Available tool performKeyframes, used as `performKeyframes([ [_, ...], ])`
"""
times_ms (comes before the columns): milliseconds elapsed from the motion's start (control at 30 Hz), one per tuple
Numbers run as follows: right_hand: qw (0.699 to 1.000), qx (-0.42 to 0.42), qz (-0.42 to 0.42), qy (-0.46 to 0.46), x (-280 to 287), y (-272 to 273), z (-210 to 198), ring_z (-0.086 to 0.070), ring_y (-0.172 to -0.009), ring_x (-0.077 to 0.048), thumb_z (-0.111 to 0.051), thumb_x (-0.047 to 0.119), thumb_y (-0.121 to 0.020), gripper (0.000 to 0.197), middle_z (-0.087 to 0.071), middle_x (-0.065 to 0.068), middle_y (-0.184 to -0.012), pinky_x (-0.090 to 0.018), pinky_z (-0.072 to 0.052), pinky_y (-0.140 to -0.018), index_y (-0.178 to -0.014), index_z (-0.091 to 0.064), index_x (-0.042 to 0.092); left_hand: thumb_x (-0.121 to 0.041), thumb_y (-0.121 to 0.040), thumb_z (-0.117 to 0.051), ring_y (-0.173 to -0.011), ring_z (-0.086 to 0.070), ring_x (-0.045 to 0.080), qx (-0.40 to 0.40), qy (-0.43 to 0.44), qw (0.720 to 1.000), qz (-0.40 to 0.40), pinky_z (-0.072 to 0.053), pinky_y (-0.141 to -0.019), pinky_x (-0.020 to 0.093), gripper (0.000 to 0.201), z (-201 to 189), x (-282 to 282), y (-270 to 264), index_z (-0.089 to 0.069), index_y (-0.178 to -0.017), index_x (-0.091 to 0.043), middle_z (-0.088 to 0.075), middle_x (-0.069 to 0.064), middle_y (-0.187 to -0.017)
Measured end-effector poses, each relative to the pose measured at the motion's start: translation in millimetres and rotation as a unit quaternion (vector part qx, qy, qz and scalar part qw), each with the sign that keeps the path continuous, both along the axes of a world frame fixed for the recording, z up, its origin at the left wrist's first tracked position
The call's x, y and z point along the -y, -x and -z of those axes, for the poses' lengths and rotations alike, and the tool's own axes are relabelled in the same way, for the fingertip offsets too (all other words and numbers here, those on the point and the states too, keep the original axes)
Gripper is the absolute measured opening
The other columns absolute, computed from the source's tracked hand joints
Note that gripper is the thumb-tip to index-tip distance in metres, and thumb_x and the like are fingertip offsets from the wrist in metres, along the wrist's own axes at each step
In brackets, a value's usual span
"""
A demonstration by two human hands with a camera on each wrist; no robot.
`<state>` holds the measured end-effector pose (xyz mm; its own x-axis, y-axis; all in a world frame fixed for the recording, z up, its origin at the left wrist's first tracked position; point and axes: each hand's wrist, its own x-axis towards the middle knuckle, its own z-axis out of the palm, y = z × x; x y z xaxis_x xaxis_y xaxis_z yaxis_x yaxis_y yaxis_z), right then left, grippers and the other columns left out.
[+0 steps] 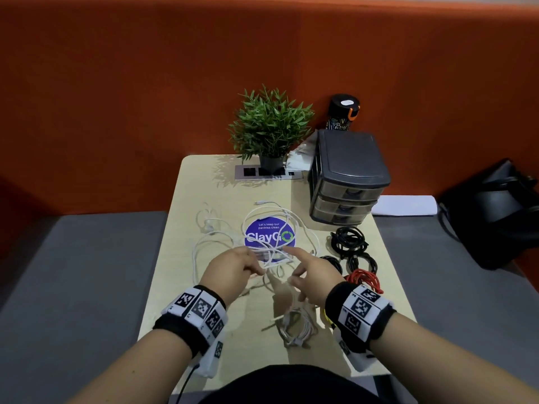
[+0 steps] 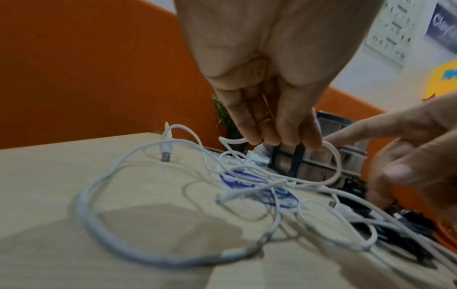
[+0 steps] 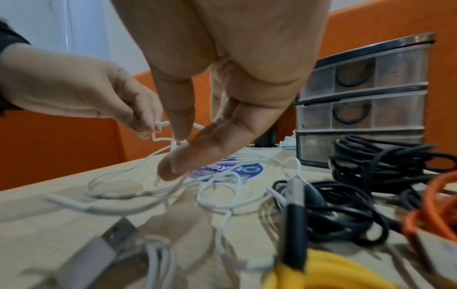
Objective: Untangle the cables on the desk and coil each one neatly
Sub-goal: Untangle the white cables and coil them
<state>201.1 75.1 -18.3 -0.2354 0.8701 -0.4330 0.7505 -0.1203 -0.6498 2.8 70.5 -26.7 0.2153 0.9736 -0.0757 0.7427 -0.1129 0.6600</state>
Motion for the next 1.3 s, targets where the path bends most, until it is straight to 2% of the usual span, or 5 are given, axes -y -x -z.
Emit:
performKeyframes([
  [367,0.959,-0.213,0.123,-0.142,-25,17,-57,-0.065,-0.095,-0.004,-0.056,0.011,-0.088,0.021,-0.070,0.015,-0.102,-0.026,-0.051,-0.086,-0.081,-0.068,0.027,-0.023,-0.083,-0.066,-0.073,-0.044,0.000,-0.048,-0.074,0.996,0.006,-0.035,-0.072,0.020,0.008,-36,-6,11,-0.061,-0.087,-0.029,-0.057,-0.016,-0.081],
  [700,0.882,-0.402,0.153,-0.192,-36,19,-115,-0.061,-0.060,-0.022,-0.044,-0.010,-0.092,0.029,-0.059,-0.010,-0.073,-0.035,-0.055,-0.065,-0.099,-0.053,0.017,-0.046,-0.095,-0.043,-0.104,-0.054,0.015,-0.126,0.024,0.992,-0.003,-0.039,-0.089,0.033,0.038,-60,-24,14,-0.043,-0.132,-0.038,-0.062,-0.010,-0.110],
  [1033,0.857,-0.440,0.215,-0.162,-50,-14,-154,-0.030,-0.033,-0.010,-0.052,-0.002,-0.092,0.028,-0.069,-0.007,-0.082,-0.021,-0.033,-0.038,-0.103,-0.070,0.017,-0.027,-0.093,-0.053,-0.064,-0.065,0.012,-0.003,0.052,0.987,-0.153,-0.050,-0.063,0.028,0.073,-62,-50,32,-0.008,-0.150,-0.033,-0.070,-0.001,-0.067],
  [1167,0.840,-0.425,0.283,-0.182,-58,-38,-160,-0.030,-0.034,-0.010,-0.052,-0.002,-0.092,0.024,-0.070,-0.007,-0.081,-0.021,-0.034,-0.036,-0.105,-0.069,0.009,-0.035,-0.093,-0.052,-0.064,-0.060,0.014,-0.003,0.038,0.984,-0.172,-0.048,-0.065,0.028,0.026,-69,-51,45,-0.056,-0.118,-0.026,-0.068,0.005,-0.082],
  [1300,0.831,-0.420,0.312,-0.186,-63,-54,-156,-0.031,-0.037,-0.011,-0.045,-0.004,-0.094,0.027,-0.071,-0.006,-0.090,-0.021,-0.038,-0.038,-0.109,-0.066,0.007,-0.039,-0.091,-0.057,-0.055,-0.052,0.014,0.026,0.087,0.992,-0.090,-0.042,-0.055,0.025,0.025,-70,-45,51,-0.065,-0.078,-0.019,-0.056,-0.002,-0.062],
])
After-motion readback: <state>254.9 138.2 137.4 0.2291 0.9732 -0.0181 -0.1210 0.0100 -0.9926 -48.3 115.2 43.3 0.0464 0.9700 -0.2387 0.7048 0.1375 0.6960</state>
